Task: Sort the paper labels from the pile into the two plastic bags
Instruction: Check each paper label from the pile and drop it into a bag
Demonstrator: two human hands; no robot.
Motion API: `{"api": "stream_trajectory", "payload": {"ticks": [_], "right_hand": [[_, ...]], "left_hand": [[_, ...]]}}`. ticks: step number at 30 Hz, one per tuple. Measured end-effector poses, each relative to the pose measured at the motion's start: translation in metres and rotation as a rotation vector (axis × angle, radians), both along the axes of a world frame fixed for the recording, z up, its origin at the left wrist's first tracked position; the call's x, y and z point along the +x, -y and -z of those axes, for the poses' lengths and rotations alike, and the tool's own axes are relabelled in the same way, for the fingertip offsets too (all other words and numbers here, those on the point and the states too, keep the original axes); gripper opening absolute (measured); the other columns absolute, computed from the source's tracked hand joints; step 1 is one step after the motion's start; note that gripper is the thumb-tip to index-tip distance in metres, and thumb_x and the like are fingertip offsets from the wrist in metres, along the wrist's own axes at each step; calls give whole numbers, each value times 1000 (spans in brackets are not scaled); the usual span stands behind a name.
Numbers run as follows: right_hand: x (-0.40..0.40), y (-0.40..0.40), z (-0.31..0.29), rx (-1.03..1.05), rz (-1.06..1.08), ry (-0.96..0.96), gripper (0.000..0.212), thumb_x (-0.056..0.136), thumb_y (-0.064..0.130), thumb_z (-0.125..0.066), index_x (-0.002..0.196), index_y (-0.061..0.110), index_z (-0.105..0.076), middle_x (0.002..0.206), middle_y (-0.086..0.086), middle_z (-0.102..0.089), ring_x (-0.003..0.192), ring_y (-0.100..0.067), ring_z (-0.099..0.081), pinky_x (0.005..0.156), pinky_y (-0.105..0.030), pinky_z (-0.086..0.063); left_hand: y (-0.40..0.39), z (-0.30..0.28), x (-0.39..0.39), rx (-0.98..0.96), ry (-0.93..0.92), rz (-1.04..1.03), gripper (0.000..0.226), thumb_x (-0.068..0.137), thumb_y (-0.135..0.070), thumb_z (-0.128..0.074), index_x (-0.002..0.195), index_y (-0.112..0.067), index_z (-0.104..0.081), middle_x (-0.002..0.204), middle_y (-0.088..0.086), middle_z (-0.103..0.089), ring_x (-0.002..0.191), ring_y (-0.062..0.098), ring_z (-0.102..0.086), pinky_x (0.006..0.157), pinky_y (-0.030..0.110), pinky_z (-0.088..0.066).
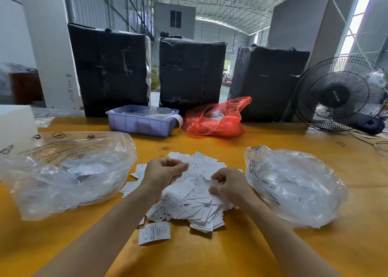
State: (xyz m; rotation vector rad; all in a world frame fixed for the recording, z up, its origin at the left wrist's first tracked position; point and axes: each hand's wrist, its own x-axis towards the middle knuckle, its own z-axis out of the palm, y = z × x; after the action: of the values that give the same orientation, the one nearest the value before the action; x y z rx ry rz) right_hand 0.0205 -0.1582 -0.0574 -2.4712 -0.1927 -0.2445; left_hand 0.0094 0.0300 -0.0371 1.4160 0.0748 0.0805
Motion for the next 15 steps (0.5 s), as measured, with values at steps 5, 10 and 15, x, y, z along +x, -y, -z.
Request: {"api": "stream_trajectory", "payload": {"ticks": [5,10,15], "right_hand": [[2,4,-1,192,53,42,11,76,15,-78,83,9,-72,73,3,-66,66,-7,-59,56,-9,-43],[5,7,-2,240,41,26,8,80,7,-73,88,7,-75,69,4,-65,58,4,-56,50,-5,-40],[3,6,-2,81,-40,169,14,85,21,-69,93,11,-74,91,-2,-68,77,-8,-55,71,-19,-46]], "left_hand": [[-2,4,1,52,-12,10,9,75,-9,-76,77,-6,-67,61,0,-70,56,12,-55,52,19,-43],[-2,5,2,100,-6,23,8,78,-12,-74,80,-7,-69,64,-1,-72,58,11,-57,56,20,-47],[-1,5,2,131,-9,25,8,80,-15,-73,82,-8,-69,66,-1,-72,50,4,-57,53,18,-45]]}}
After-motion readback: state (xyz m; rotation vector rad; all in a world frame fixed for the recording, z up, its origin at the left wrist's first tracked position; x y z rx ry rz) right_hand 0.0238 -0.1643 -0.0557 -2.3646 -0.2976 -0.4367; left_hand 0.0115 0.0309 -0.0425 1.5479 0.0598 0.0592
